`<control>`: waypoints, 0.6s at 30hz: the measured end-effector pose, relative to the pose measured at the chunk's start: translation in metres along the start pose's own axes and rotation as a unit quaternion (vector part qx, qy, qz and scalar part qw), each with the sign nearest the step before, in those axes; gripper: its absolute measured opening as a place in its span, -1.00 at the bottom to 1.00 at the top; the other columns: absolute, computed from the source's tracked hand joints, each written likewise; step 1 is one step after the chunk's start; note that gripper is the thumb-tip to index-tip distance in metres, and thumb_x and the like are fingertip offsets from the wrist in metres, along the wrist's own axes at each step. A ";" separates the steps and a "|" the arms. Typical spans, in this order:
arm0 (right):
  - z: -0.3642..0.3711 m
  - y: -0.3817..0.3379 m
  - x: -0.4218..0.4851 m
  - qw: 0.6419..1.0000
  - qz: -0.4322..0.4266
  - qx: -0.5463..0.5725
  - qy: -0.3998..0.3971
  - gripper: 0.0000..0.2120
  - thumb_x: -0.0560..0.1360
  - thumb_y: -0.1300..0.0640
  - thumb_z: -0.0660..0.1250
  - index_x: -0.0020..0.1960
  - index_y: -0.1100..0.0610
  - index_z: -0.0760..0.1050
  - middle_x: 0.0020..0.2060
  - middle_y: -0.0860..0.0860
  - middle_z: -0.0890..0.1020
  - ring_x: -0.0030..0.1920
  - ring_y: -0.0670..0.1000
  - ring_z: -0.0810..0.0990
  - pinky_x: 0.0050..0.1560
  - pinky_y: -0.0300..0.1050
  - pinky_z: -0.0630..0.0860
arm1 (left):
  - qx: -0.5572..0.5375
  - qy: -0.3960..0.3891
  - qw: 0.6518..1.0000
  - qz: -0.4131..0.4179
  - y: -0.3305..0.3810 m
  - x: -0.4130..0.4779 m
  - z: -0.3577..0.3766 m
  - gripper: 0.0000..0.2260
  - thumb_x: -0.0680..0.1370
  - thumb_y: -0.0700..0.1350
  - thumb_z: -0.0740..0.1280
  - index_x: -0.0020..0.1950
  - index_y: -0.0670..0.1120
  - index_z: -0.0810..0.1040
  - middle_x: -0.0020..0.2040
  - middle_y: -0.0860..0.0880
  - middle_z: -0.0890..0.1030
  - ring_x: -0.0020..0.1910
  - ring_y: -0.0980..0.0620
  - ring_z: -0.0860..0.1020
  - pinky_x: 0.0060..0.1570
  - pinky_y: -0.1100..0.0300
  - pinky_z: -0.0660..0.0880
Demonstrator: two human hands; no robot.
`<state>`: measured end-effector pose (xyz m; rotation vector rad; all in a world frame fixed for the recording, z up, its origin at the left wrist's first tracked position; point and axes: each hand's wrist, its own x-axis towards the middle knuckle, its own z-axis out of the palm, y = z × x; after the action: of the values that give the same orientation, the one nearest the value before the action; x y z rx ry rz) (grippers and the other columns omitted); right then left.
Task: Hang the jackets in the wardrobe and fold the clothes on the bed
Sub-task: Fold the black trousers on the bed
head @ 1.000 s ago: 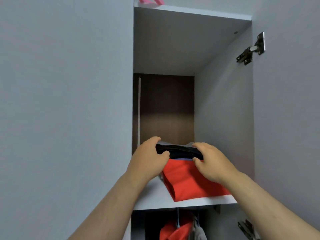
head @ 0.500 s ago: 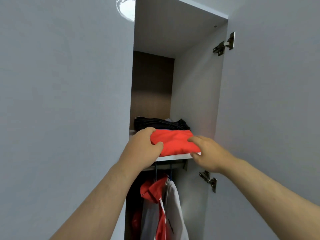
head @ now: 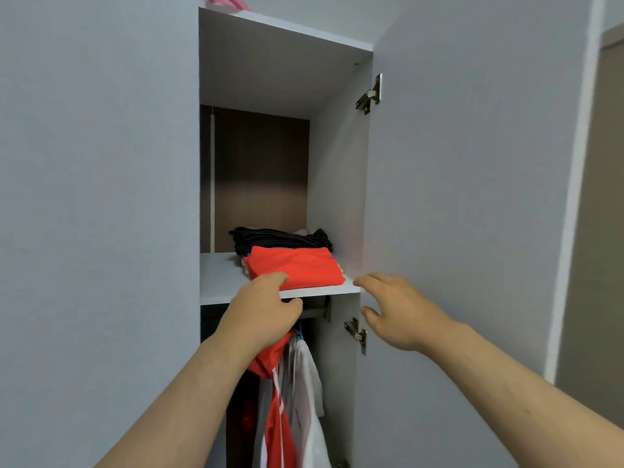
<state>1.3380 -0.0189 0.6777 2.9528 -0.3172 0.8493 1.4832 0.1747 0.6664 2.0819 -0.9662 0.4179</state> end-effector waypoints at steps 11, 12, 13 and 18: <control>-0.066 0.032 -0.113 0.974 -0.128 -0.074 0.171 -0.76 0.47 0.13 0.28 0.09 0.18 0.58 0.06 0.12 0.61 0.06 0.18 0.58 0.01 0.07 0.57 | 0.024 -0.052 0.998 -0.013 0.089 -0.047 0.072 -0.46 0.54 0.07 0.32 0.51 0.01 0.34 0.46 0.04 0.41 0.41 0.03 0.39 0.30 0.14 0.35; -0.068 0.039 -0.120 0.963 -0.140 -0.064 0.222 -0.75 0.45 0.15 0.30 0.08 0.20 0.58 0.10 0.15 0.60 0.11 0.19 0.57 0.10 0.07 0.55 | 0.032 -0.051 0.998 -0.014 0.093 -0.049 0.072 -0.46 0.54 0.07 0.32 0.51 0.01 0.34 0.46 0.03 0.41 0.41 0.02 0.39 0.31 0.14 0.35; -0.069 0.046 -0.126 0.951 -0.137 -0.056 0.271 -0.69 0.44 0.16 0.32 0.16 0.21 0.56 0.21 0.19 0.55 0.23 0.20 0.52 0.25 0.07 0.48 | 0.039 -0.050 0.998 -0.017 0.096 -0.052 0.072 -0.46 0.54 0.07 0.32 0.51 0.01 0.33 0.46 0.03 0.41 0.41 0.02 0.39 0.31 0.14 0.35; -0.066 0.072 -0.134 0.955 0.098 0.181 0.214 -0.15 0.53 0.09 0.33 0.59 -0.10 -0.17 0.58 -0.15 -0.05 0.56 -0.22 -0.12 0.52 -0.22 -0.03 | 0.052 -0.029 0.998 -0.028 0.099 -0.066 0.065 -0.47 0.56 0.06 0.31 0.51 0.00 0.32 0.44 0.02 0.42 0.39 0.04 0.40 0.26 0.18 0.35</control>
<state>1.1777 -0.0578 0.6618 2.9615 -0.4740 1.7031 1.3632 0.1175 0.6392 2.2211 -0.9352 0.3885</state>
